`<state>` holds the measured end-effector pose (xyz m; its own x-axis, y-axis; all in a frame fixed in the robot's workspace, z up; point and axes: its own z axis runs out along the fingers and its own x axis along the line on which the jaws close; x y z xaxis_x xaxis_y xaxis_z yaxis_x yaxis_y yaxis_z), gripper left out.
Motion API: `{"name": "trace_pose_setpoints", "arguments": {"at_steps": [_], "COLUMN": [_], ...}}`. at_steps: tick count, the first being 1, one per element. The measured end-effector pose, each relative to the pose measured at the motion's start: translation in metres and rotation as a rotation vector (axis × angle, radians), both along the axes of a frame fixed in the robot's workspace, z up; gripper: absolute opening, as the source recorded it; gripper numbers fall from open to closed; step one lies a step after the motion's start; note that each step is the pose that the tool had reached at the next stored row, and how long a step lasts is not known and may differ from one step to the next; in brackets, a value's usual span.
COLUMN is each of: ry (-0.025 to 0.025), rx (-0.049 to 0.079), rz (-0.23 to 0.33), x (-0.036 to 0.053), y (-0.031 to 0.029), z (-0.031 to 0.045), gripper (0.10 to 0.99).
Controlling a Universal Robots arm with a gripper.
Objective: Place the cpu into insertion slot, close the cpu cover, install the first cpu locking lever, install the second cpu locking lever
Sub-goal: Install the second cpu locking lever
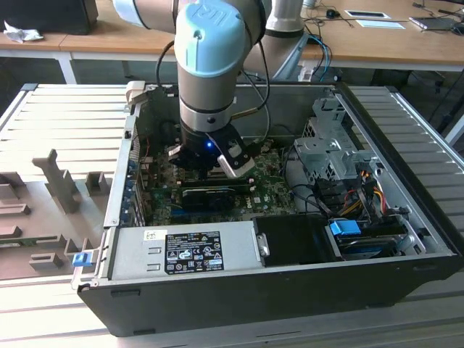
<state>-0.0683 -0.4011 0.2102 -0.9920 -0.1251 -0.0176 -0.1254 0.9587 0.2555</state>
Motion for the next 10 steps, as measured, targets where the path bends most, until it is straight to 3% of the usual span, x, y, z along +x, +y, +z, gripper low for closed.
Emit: {"name": "trace_pose_setpoints", "arguments": {"at_steps": [2,10], "ry": [0.0000,0.0002], "rx": [0.030,0.069], "rz": [0.000,0.000], "x": [-0.0027,-0.0045], "y": [-0.0071,-0.0074], "z": [-0.0017,-0.0118], "gripper": [0.106,0.106]}}
